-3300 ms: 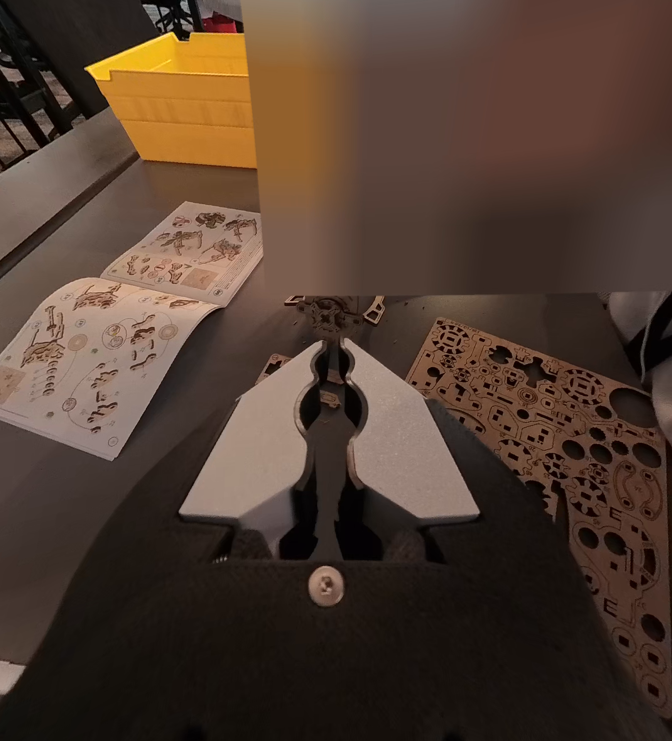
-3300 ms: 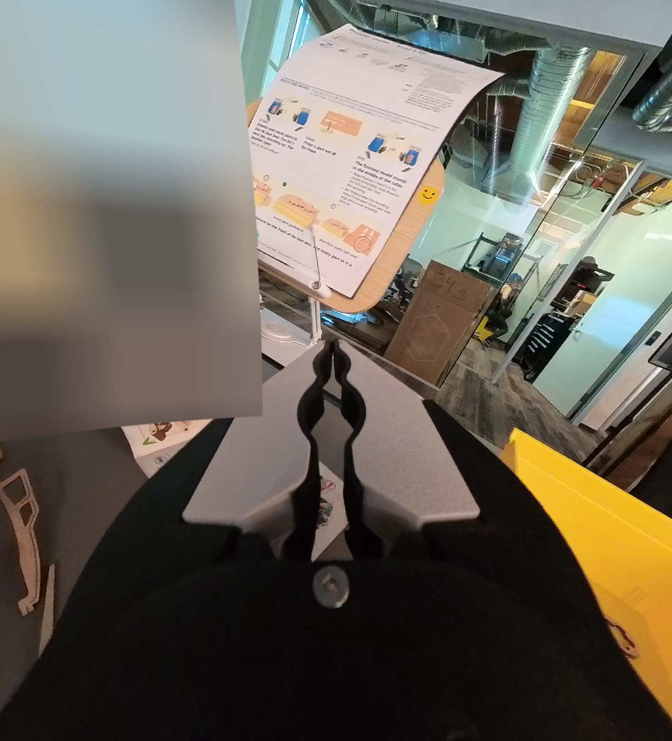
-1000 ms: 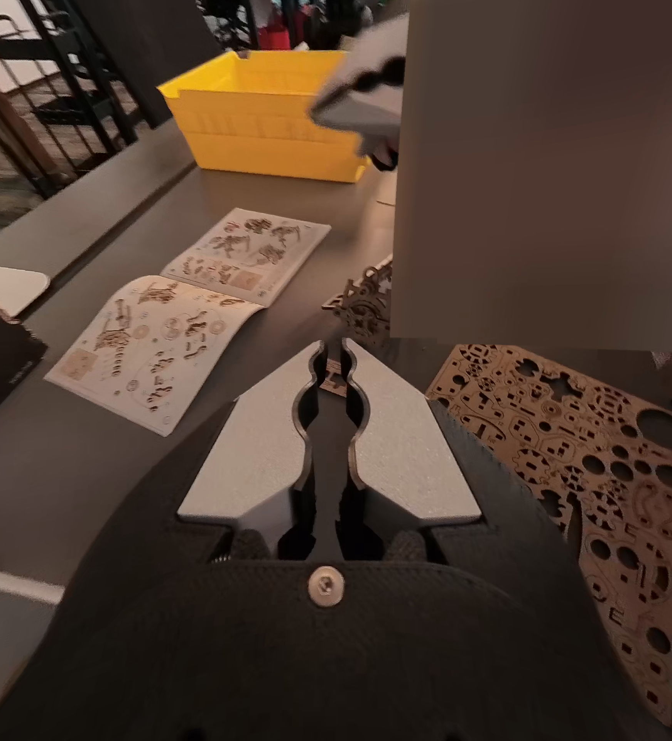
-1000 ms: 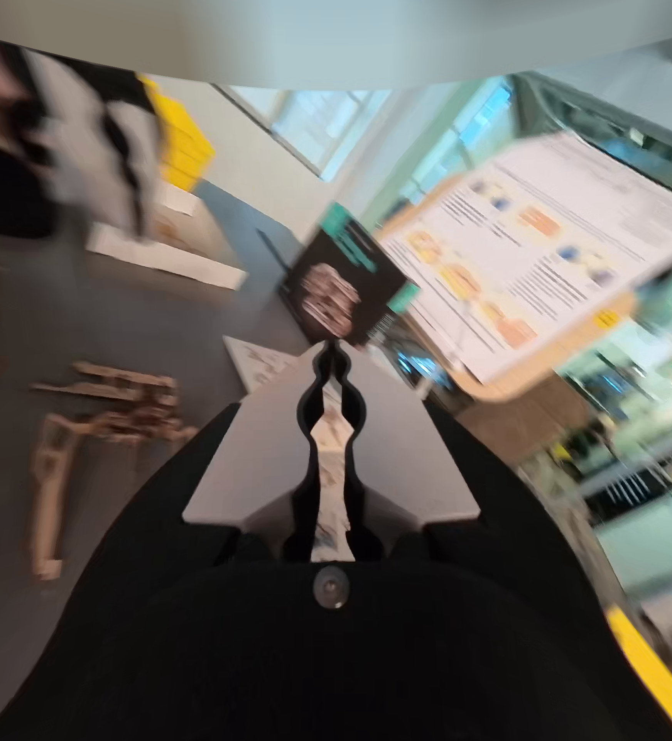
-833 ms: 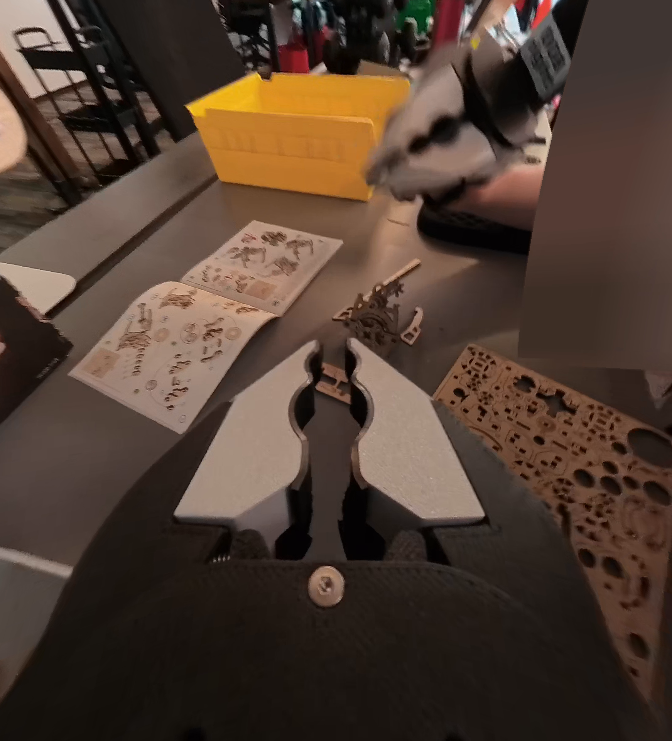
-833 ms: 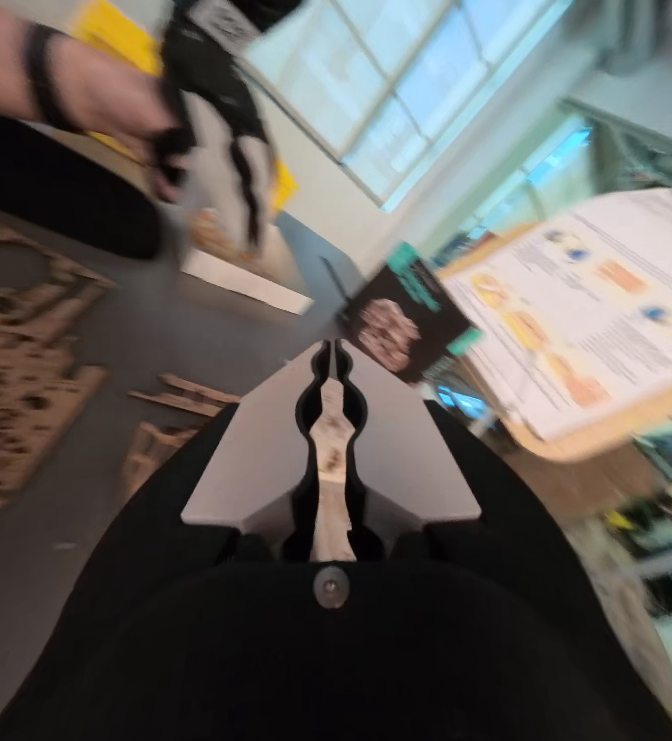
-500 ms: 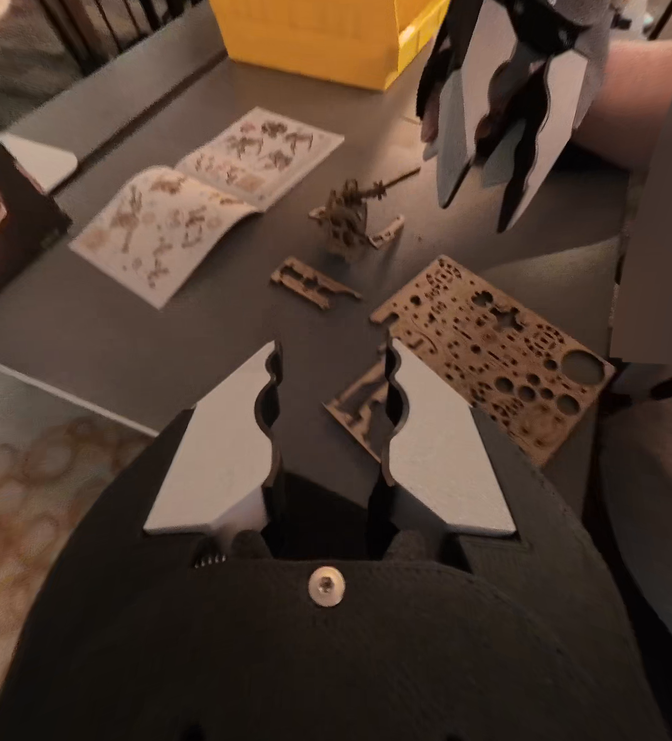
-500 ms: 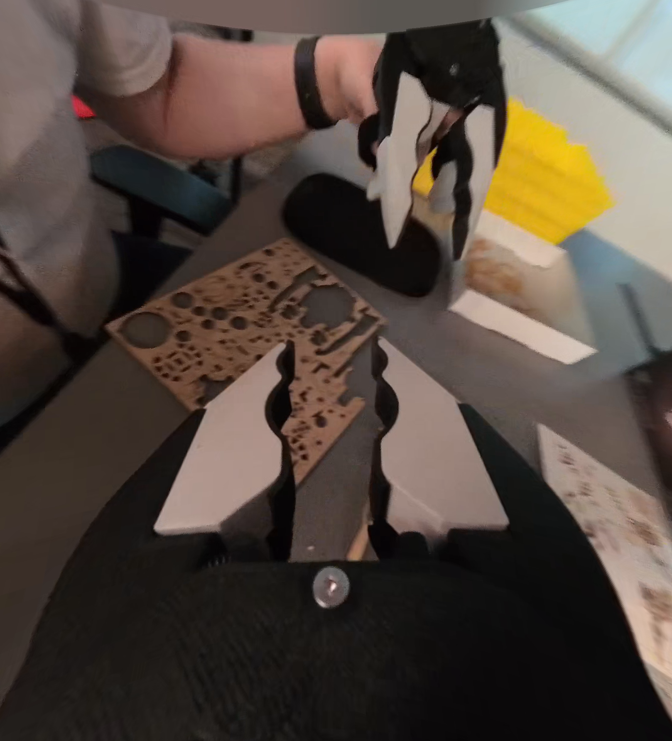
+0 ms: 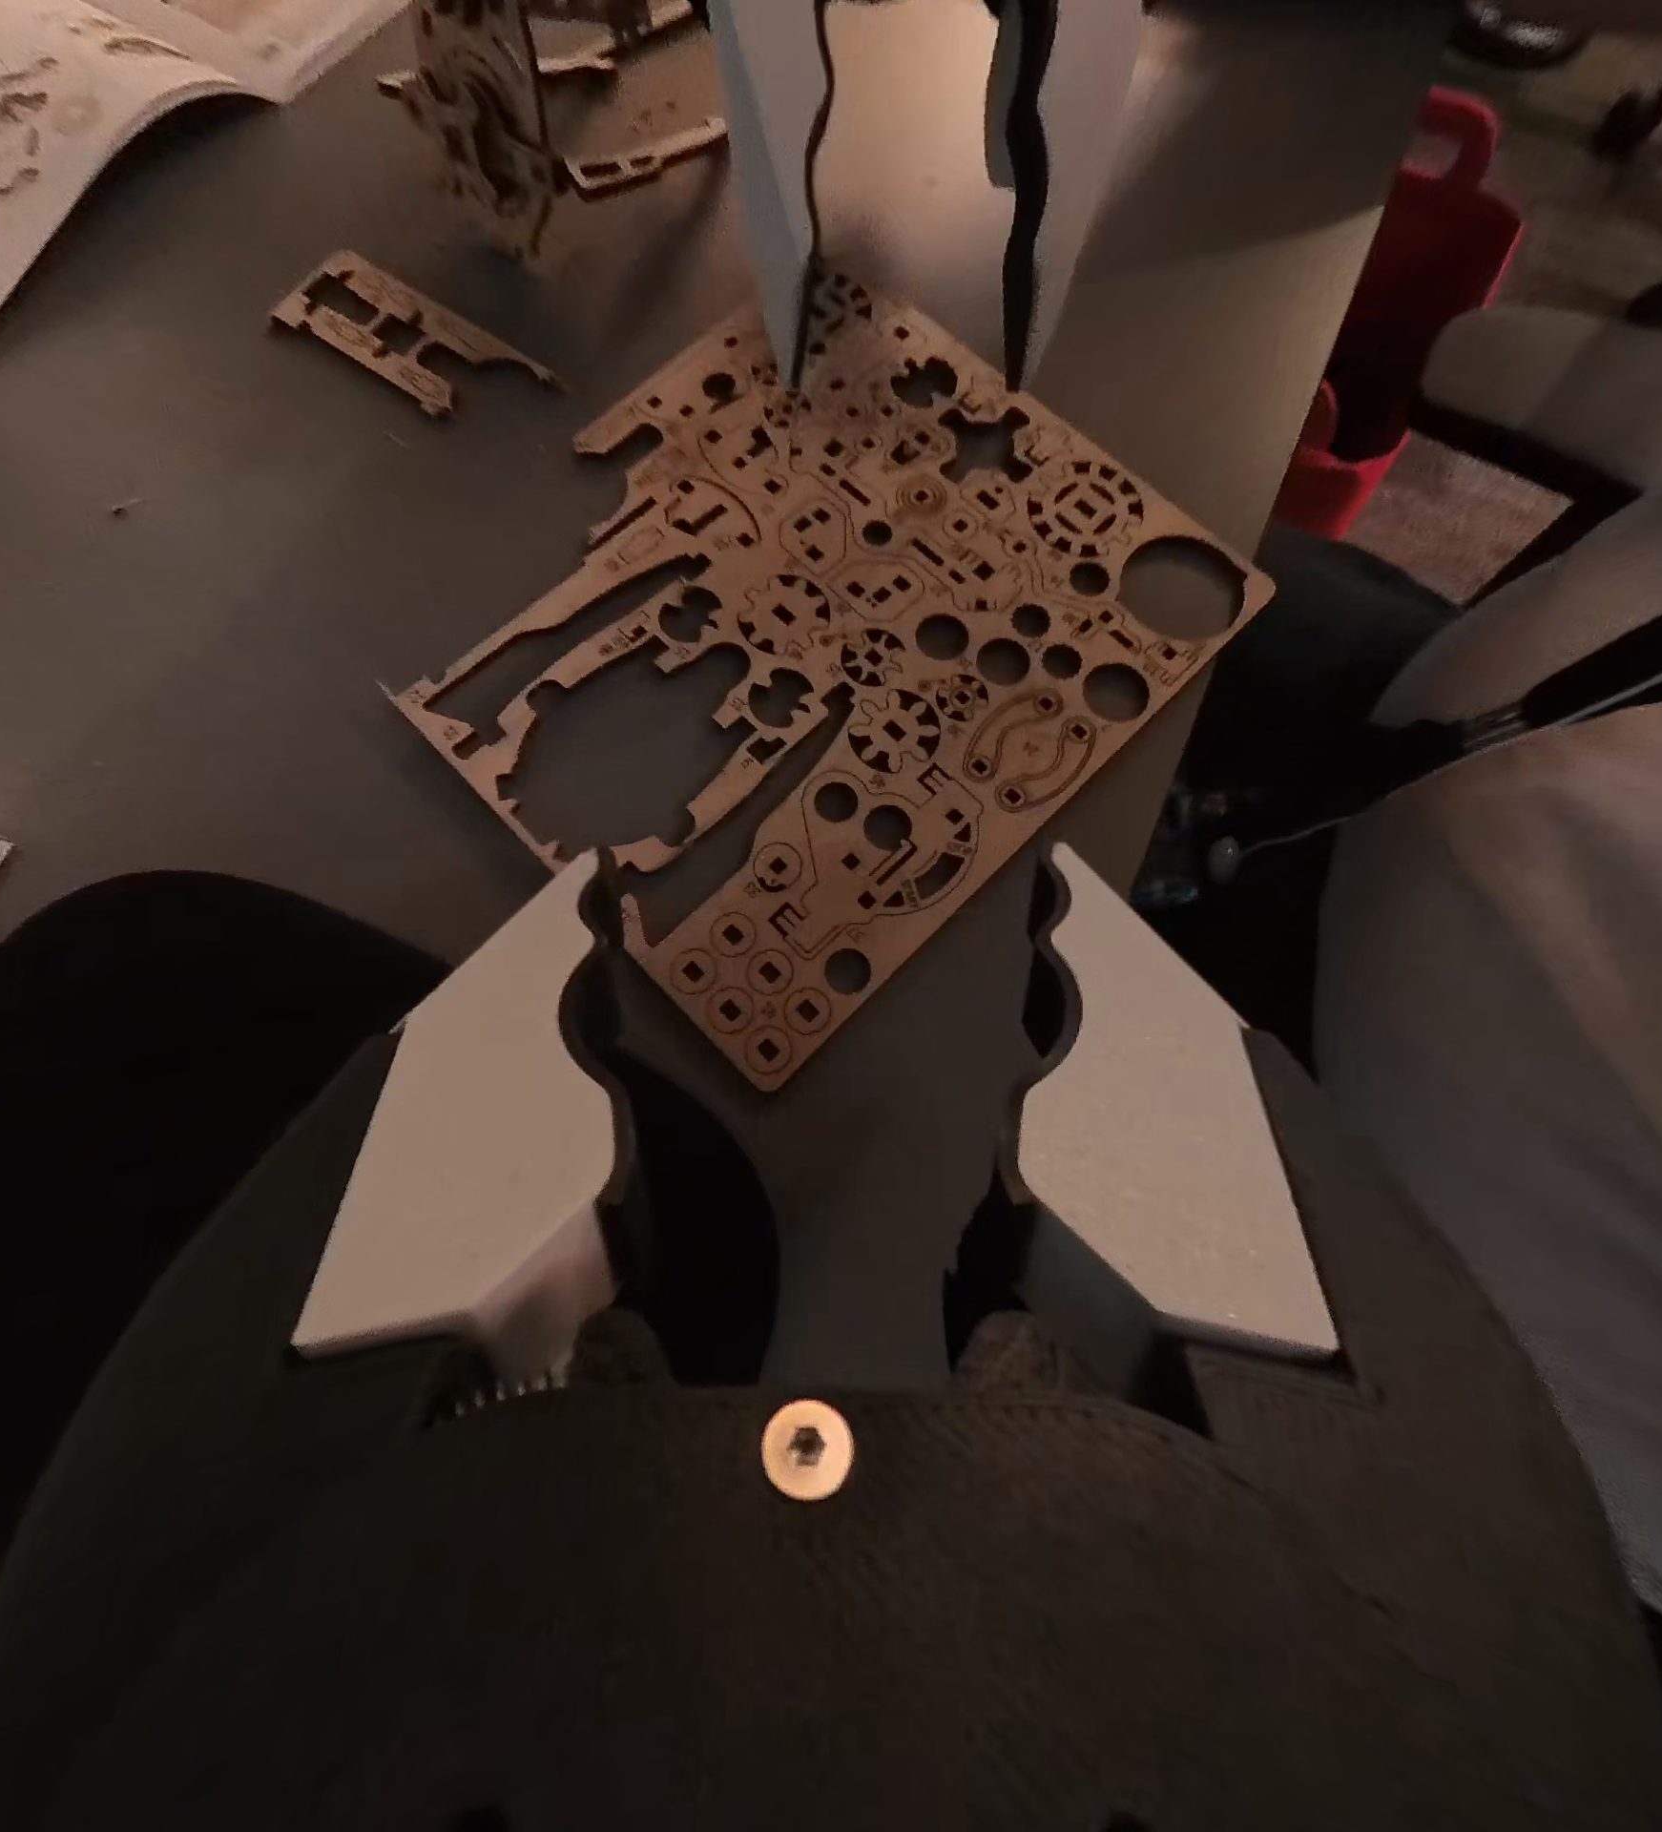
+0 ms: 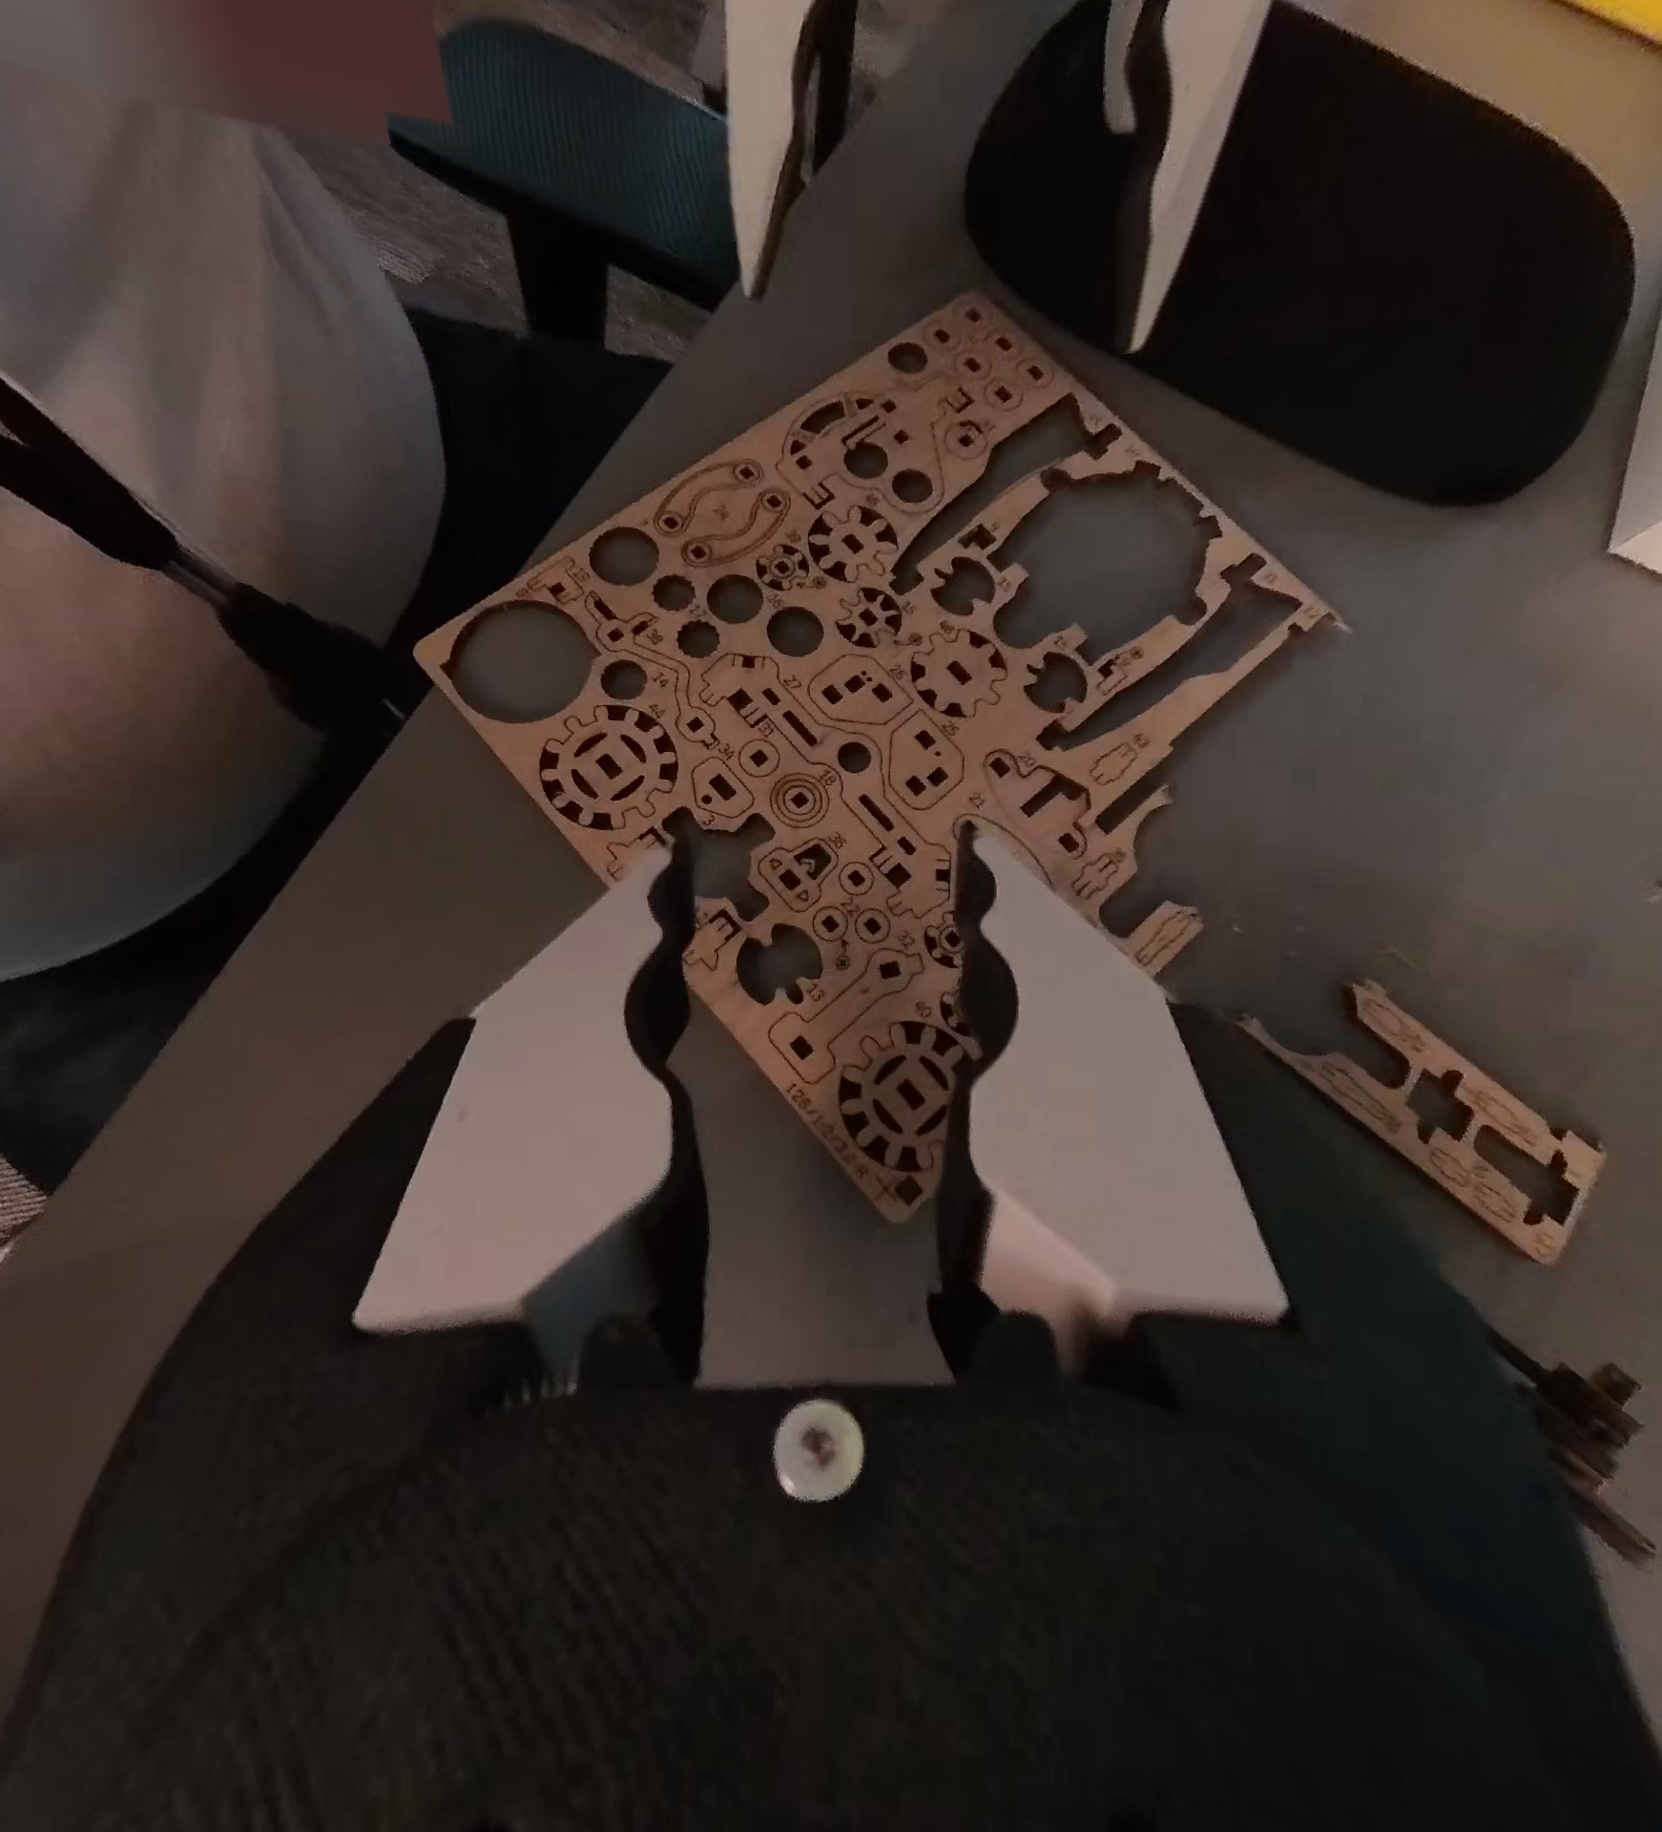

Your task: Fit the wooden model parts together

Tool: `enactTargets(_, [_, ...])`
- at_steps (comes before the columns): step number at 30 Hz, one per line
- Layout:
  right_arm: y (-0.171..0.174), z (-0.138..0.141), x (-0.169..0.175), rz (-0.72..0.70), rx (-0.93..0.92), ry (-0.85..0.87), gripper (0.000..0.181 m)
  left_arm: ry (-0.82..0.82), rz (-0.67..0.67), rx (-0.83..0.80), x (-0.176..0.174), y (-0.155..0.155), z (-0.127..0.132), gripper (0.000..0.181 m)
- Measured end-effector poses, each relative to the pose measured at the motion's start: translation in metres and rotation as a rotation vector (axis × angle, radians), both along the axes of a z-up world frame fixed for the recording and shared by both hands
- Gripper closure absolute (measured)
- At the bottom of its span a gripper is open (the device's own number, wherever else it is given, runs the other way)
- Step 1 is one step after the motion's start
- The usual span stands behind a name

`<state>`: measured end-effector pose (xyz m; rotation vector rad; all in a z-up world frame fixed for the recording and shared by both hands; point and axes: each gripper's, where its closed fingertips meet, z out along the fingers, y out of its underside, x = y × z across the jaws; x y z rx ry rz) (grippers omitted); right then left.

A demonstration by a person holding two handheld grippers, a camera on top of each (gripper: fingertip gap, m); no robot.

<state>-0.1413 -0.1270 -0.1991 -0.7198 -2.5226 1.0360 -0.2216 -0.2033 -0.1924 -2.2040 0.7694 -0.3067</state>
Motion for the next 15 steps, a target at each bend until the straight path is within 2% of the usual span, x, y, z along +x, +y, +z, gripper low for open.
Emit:
enactTargets(6, [0.001, -0.015, 0.005, -0.007, 0.029, -0.074, 0.129, 0.133, 0.015, -0.033, -0.007, 0.005, -0.02, 0.1])
enactTargets(15, [-0.005, -0.016, 0.012, -0.013, 0.008, -0.145, 0.135, 0.158, 0.059, -0.016, -0.025, 0.022, -0.02, 0.099])
